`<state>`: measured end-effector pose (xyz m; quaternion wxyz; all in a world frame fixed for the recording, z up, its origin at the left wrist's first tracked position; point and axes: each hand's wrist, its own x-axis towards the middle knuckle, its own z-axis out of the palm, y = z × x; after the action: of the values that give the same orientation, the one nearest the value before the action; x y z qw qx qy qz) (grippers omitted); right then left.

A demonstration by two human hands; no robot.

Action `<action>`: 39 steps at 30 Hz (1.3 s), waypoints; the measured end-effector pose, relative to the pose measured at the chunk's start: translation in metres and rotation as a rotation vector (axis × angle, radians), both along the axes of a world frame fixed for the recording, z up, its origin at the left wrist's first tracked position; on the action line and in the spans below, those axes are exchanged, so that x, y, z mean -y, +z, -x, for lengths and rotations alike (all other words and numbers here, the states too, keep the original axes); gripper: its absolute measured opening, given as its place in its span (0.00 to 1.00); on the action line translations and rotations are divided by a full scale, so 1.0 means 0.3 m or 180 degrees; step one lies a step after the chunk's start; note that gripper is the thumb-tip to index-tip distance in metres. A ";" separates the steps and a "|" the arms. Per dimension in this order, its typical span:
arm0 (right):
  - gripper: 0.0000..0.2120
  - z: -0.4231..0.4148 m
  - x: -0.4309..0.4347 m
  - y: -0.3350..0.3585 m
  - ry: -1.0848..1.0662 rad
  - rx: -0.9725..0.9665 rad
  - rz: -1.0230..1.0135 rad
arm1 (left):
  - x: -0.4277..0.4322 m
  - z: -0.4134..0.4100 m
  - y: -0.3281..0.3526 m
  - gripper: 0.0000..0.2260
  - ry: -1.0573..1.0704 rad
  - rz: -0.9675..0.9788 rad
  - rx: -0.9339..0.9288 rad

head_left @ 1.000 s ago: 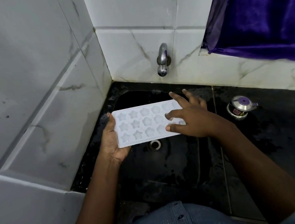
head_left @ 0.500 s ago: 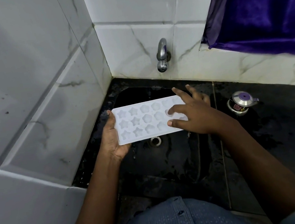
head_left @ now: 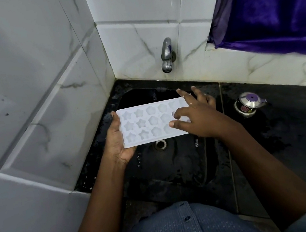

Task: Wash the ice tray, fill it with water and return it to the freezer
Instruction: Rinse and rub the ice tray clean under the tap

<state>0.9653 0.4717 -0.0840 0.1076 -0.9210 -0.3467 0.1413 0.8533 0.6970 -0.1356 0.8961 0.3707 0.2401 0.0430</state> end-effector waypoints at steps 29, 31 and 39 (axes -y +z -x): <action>0.19 0.006 0.015 0.026 0.0169 -0.0176 0.0049 | -0.015 0.023 0.000 0.34 -0.0048 -0.0005 0.0023; 0.16 0.000 0.030 0.024 0.0095 -0.0133 -0.0239 | -0.023 0.022 -0.006 0.34 -0.0050 -0.0028 0.0018; 0.20 -0.020 0.067 0.026 -0.0084 0.0088 -0.0091 | -0.035 0.012 -0.002 0.33 0.0028 -0.0039 -0.0038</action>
<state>0.9712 0.4516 -0.0763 0.1178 -0.9257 -0.3380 0.1222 0.8499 0.7076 -0.1362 0.8922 0.3754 0.2469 0.0462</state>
